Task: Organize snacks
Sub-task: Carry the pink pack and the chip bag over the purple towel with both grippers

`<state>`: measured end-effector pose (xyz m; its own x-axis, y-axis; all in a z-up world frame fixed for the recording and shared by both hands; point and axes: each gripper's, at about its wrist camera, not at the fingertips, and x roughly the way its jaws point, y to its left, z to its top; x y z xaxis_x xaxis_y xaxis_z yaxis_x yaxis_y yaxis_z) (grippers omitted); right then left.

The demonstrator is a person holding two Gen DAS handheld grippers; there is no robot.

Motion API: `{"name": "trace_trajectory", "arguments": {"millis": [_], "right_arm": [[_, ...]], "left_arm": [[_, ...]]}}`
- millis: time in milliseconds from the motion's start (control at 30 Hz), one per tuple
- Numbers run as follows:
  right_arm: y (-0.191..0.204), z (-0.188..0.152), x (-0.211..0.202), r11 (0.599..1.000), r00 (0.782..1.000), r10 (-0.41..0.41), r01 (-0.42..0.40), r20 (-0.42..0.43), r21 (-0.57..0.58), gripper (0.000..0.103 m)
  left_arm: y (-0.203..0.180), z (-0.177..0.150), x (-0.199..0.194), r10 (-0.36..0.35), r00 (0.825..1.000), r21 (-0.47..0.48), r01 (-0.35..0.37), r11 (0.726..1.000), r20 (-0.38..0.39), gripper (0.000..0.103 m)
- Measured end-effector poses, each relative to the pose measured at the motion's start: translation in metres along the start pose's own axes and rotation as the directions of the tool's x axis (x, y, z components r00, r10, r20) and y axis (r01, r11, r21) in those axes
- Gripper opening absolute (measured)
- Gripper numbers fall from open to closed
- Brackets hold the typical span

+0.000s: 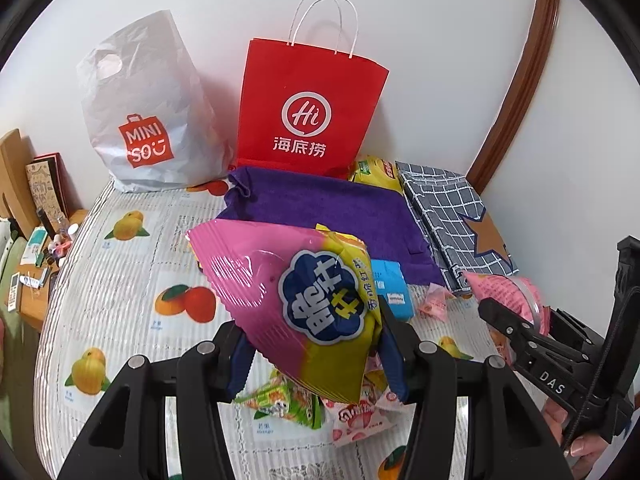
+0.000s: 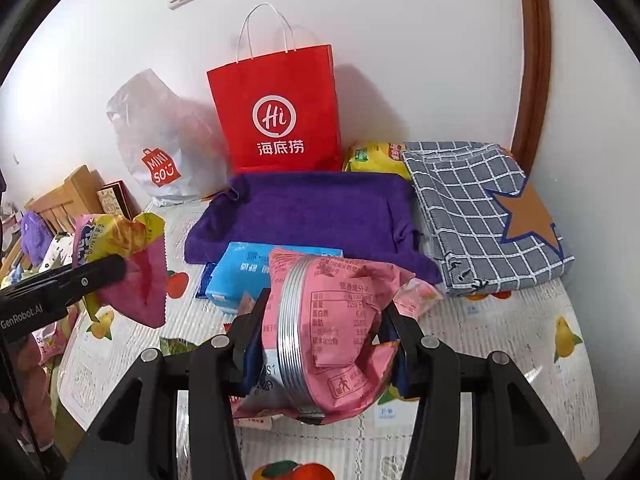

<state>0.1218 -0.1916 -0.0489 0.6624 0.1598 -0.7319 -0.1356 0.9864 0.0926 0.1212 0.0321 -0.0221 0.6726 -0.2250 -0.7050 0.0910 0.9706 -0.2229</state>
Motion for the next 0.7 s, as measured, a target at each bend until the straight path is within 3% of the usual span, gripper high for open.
{"name": "trace_trajectory", "arguments": {"millis": [400,700], "right_arm": [[-0.006,0.022,0.043,1.0,0.999,-0.005,0.005,-0.034,-0.007,0.049],[-0.006,0.057,0.075,1.0,1.0,-0.011,0.01,-0.029,-0.016,0.049]], "left_arm": [[-0.002,0.026,0.039,-0.014,1.0,0.02,0.014,1.0,-0.023,0.052],[0.008,0.059,0.068,-0.012,1.0,0.018,0.013,1.0,-0.02,0.052]]}}
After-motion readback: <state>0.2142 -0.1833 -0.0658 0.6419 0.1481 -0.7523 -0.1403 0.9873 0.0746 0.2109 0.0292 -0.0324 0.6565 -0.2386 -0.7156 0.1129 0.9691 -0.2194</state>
